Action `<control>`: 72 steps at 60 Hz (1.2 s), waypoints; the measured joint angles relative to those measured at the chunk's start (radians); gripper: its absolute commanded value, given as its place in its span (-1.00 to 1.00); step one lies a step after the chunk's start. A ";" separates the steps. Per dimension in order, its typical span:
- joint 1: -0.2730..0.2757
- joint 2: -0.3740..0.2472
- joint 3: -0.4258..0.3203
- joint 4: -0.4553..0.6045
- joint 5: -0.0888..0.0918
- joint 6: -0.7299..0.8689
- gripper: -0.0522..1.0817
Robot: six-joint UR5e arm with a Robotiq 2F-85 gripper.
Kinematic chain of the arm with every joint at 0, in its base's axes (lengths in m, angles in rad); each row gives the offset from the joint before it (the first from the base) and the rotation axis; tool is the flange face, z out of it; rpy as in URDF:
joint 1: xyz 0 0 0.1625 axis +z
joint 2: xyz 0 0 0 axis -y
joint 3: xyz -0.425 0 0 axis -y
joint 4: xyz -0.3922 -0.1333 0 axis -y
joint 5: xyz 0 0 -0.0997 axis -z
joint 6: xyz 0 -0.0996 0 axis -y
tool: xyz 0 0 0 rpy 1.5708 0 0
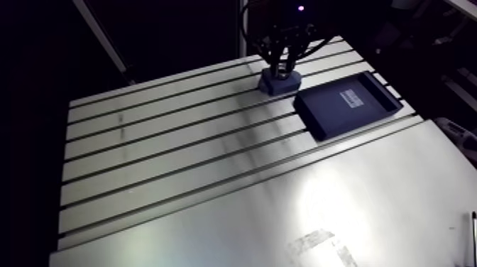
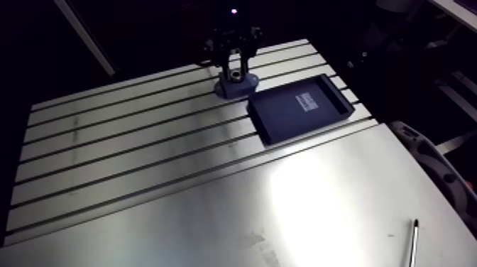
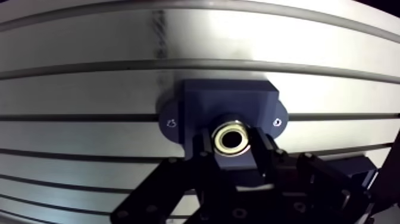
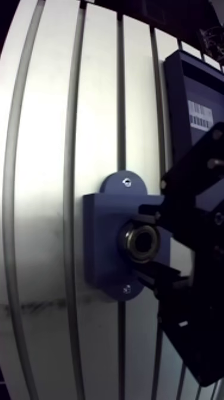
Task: Pick up the bearing and press it into the housing until flush.
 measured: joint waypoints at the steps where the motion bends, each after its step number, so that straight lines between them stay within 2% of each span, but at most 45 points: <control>1: 0.000 0.000 0.000 0.000 0.000 0.000 0.33; 63: -0.003 0.005 0.002 0.000 -0.002 -0.001 0.32; 64: -0.003 0.005 0.002 0.000 -0.002 -0.001 0.15; 65: -0.003 0.005 0.002 0.000 -0.002 -0.001 0.15; 66: -0.003 0.005 0.002 0.000 -0.002 -0.001 -0.25; 67: -0.003 0.005 0.002 0.000 -0.002 -0.001 -0.25; 68: -0.003 0.005 0.001 0.000 -0.002 -0.001 -0.68; 69: -0.003 0.005 0.001 0.000 -0.002 -0.001 -0.68; 70: -0.003 0.005 0.002 0.000 -0.002 -0.001 -0.87; 72: -0.003 0.005 0.002 0.000 -0.002 -0.001 -0.89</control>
